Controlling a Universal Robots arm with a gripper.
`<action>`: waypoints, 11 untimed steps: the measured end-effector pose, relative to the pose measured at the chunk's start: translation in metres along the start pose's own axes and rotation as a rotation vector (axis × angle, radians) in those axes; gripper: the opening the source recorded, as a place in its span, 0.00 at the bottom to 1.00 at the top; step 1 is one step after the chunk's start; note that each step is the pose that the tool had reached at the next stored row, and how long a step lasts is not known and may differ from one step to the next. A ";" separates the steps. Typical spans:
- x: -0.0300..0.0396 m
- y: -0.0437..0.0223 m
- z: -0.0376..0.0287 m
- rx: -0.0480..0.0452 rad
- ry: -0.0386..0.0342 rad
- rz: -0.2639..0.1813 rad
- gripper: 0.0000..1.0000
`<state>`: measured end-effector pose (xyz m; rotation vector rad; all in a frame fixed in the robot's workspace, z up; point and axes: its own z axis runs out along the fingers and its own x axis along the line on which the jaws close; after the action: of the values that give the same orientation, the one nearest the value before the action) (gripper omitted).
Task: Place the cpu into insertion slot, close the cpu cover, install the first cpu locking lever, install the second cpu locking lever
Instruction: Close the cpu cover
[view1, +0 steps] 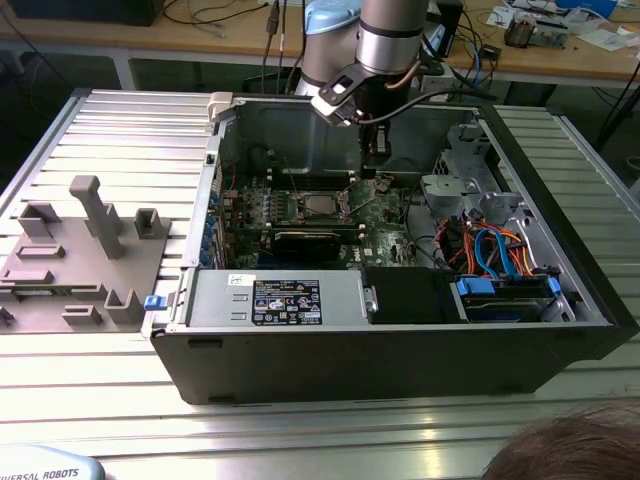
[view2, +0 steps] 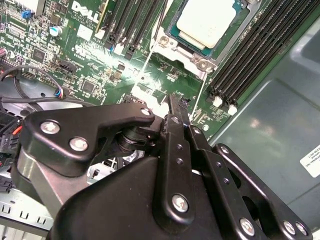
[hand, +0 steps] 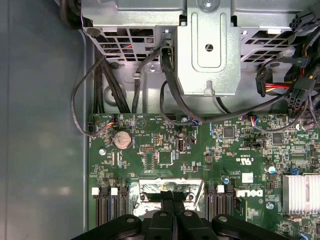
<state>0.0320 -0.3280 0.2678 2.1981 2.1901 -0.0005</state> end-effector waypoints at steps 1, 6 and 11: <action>0.0000 0.0001 0.0000 0.0000 0.0000 0.000 0.11; 0.0000 0.0011 0.0000 0.0000 0.0000 0.000 0.11; 0.0000 0.0019 0.0001 0.0000 0.0000 0.000 0.11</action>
<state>0.0339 -0.3280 0.2678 2.1982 2.1900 -0.0006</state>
